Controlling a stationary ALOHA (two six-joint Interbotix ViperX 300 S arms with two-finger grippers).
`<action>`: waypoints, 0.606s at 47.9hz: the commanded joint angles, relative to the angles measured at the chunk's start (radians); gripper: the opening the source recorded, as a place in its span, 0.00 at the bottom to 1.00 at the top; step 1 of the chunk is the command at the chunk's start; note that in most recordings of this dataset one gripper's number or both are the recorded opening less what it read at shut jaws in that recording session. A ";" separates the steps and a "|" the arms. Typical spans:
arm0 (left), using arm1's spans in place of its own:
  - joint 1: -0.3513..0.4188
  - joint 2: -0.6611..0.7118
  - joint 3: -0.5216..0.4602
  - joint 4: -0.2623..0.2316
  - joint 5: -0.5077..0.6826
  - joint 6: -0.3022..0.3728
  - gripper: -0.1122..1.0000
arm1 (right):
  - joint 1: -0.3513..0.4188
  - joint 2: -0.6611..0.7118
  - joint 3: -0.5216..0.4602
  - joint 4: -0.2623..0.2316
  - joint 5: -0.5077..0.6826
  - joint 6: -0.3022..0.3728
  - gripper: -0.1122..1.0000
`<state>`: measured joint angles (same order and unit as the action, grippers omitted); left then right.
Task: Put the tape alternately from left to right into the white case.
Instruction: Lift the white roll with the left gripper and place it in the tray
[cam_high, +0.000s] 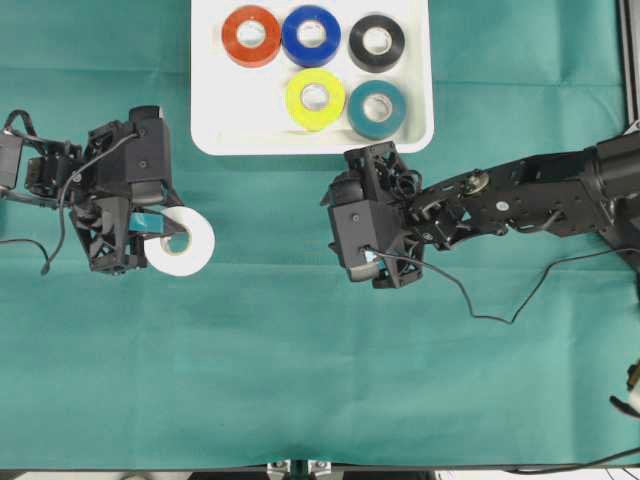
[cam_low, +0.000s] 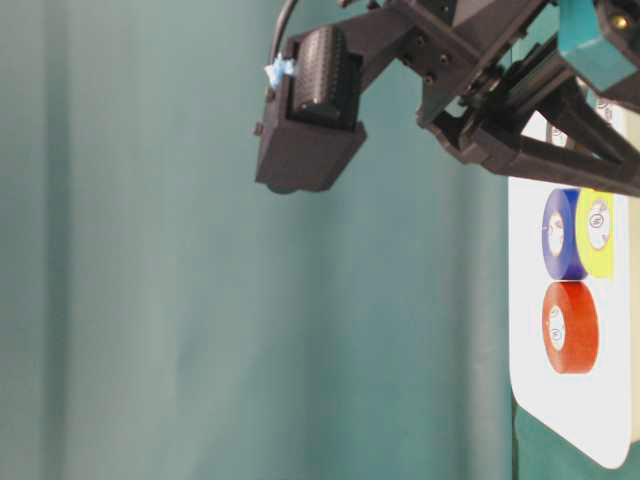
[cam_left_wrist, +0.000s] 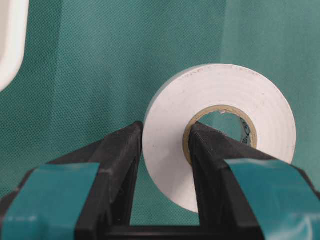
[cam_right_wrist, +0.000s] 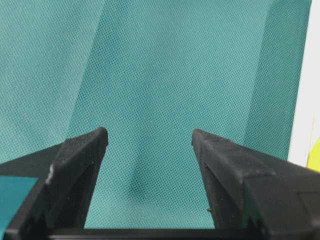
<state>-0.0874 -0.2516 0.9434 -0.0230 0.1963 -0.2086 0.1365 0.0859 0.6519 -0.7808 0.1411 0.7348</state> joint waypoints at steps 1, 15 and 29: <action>0.014 -0.014 -0.031 0.003 -0.008 0.002 0.08 | 0.003 -0.031 -0.009 0.002 -0.005 0.000 0.78; 0.126 0.003 -0.067 0.003 -0.028 0.130 0.08 | 0.003 -0.031 -0.012 0.002 -0.006 0.000 0.78; 0.262 0.083 -0.129 0.003 -0.032 0.316 0.08 | 0.003 -0.031 -0.011 0.002 -0.005 0.000 0.78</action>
<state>0.1304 -0.1825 0.8529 -0.0230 0.1749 0.0782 0.1365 0.0859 0.6519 -0.7808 0.1427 0.7348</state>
